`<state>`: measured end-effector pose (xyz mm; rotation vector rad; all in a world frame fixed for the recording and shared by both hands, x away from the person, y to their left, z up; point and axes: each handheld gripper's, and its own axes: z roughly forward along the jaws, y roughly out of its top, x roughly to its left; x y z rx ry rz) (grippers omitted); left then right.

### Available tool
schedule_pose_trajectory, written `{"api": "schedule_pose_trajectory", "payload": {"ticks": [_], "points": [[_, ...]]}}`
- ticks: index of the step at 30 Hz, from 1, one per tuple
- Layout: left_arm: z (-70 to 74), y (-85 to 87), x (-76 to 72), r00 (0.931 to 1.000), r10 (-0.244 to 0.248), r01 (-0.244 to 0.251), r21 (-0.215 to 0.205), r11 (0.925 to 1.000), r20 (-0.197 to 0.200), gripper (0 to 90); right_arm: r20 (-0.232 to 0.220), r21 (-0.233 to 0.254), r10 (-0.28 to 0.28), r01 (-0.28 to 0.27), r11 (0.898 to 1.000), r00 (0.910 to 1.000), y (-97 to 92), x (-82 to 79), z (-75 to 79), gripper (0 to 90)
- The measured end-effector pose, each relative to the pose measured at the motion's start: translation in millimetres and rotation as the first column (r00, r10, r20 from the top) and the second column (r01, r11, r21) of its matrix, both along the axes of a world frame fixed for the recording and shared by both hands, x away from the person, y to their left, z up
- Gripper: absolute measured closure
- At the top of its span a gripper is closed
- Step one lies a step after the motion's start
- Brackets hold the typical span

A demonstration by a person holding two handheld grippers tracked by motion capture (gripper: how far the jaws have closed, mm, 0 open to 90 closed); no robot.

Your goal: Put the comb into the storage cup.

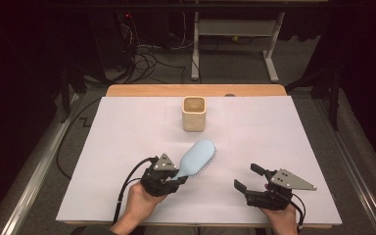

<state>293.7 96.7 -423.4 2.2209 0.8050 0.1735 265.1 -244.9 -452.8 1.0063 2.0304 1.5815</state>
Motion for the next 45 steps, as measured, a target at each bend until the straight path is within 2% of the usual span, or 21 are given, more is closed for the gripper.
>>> {"api": "schedule_pose_trajectory", "payload": {"ticks": [7, 13, 22, 39, 45], "points": [[-1.6, -7.0, 1.1, 0.9999, -0.016, 0.016, 0.005, 0.9999, -0.002, 68.8, -0.016, -0.009, 0.025, -0.025, 1.000, 0.9996, 11.2, 2.2, 1.4, 16.6], [-1.8, -13.1, 0.7, 0.9995, -0.030, 0.030, 0.004, 0.9996, 0.005, 68.8, -0.040, 0.032, 0.049, -0.047, 0.998, 0.9980, 19.0, 5.8, 0.5, 16.5], [-2.5, -20.8, 0.1, 0.9989, -0.044, 0.044, 0.017, 0.9989, 0.018, 68.8, -0.032, 0.034, 0.081, -0.080, 0.996, 0.9962, 35.5, 10.3, 1.2, 16.6], [-3.8, -31.2, -4.6, 0.9963, -0.072, 0.069, 0.053, 0.9962, 0.047, 68.8, -0.089, 0.046, 0.120, -0.116, 0.992, 0.9888, 55.6, 19.2, 2.0, 16.5], [-3.4, -32.3, -6.5, 0.9953, -0.075, 0.071, 0.052, 0.9961, 0.062, 68.8, -0.110, 0.057, 0.132, -0.126, 0.990, 0.9852, 60.9, 21.5, 2.0, 16.5]]}}
